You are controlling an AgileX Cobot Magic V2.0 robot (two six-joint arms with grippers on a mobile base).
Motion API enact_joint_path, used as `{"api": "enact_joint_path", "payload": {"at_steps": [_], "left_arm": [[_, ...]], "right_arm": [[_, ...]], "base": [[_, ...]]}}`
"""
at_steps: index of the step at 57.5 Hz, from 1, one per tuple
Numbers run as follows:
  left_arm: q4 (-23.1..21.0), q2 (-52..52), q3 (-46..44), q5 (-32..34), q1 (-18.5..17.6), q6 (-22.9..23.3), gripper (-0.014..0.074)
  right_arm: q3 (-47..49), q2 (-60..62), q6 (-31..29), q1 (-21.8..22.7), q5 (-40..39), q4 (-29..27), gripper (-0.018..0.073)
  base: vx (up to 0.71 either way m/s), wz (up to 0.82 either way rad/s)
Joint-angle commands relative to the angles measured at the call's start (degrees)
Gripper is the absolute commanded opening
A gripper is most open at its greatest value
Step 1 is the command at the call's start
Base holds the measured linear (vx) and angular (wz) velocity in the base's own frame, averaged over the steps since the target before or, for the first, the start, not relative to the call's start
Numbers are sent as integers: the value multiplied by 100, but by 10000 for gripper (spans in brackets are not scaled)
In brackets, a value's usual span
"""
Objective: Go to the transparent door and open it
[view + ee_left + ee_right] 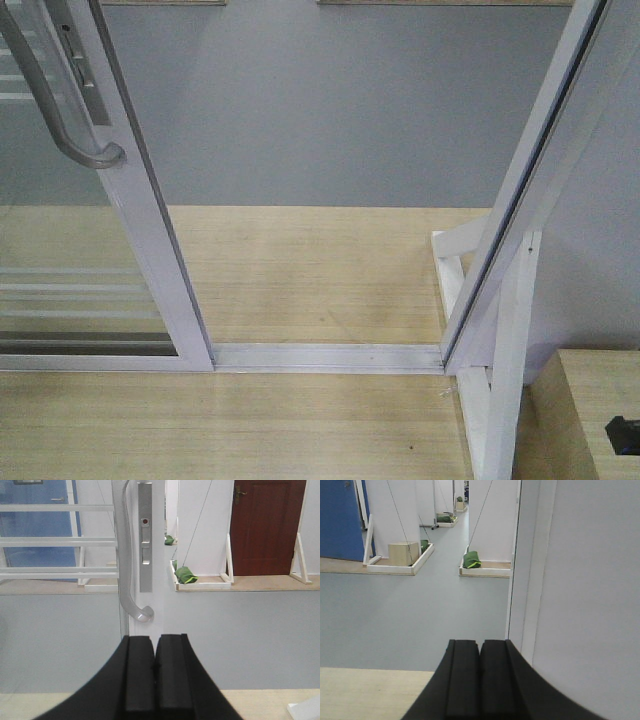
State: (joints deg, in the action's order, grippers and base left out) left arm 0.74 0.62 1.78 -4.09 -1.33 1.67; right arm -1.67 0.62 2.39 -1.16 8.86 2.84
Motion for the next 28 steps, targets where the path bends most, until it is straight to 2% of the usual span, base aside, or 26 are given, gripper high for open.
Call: {"api": "enact_joint_path", "payload": {"at_steps": [1,28], "left_arm": [[-4,24,53,512,7,35,-6],[-4,24,53,512,7,35,-6]], "right_arm": [[-27,83,2,3,-490,66,-9],[-27,83,2,3,-490,66,-9]], "base": [[0,0],[0,0]]}}
